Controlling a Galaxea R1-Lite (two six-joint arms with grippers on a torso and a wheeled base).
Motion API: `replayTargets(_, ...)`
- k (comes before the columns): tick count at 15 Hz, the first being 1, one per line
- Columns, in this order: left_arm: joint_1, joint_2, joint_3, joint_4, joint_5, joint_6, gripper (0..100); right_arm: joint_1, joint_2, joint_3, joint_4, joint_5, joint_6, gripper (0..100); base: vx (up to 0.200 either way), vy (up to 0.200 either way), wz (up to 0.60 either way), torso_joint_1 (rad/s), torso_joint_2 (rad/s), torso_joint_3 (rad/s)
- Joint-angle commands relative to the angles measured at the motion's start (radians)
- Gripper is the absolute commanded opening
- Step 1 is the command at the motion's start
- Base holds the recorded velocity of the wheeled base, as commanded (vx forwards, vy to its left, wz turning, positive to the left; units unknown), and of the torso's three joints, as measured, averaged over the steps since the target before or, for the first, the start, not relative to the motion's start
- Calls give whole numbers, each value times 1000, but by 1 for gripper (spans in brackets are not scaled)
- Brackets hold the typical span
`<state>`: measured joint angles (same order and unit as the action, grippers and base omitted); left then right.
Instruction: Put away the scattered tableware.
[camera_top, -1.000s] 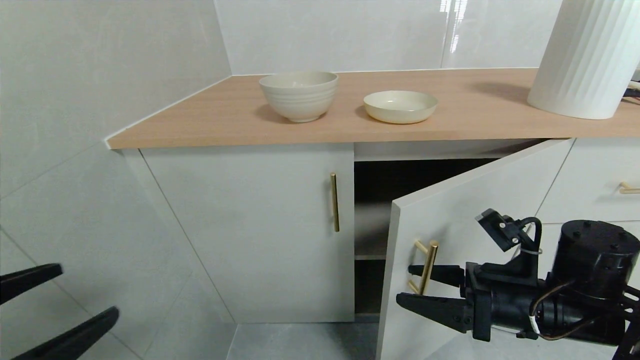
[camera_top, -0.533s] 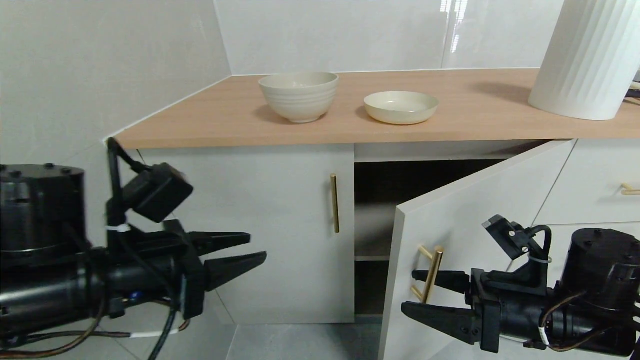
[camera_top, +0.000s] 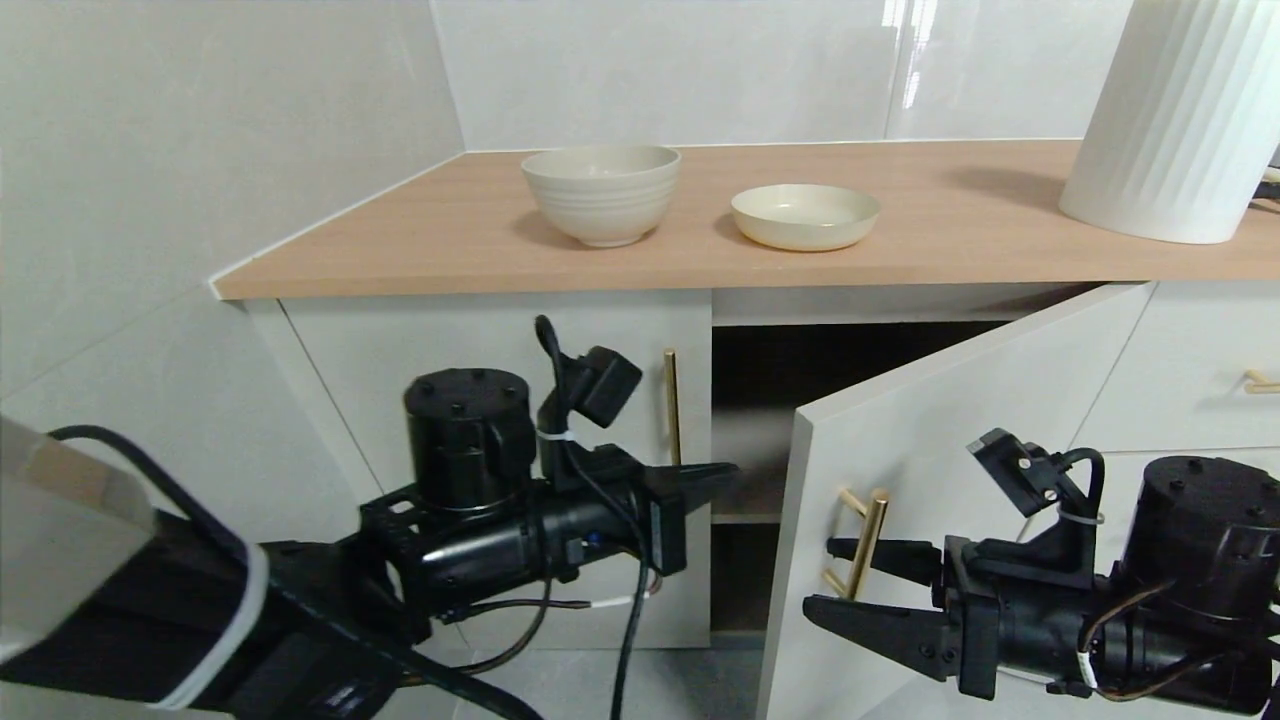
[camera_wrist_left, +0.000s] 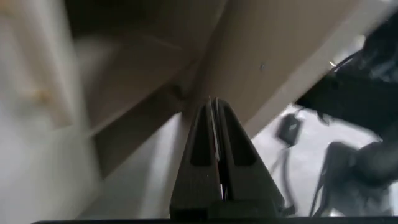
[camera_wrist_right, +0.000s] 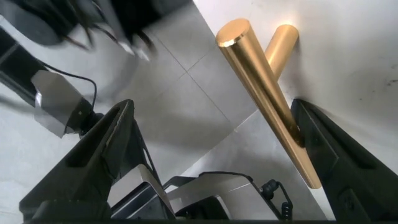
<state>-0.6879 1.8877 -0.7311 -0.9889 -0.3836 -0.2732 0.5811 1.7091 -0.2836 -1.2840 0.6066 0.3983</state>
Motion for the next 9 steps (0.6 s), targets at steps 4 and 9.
replayTargets(4, -75, 165, -140, 0, 8, -26, 0, -58, -19, 0, 0, -14, -29, 100, 0, 0, 0, 0, 0, 0)
replayTargets(9, -87, 165, -166, 4, 3, -26, 0, -148, -103, 116, 11, -14, -193, 100, 0, 0, 0, 0, 0, 0)
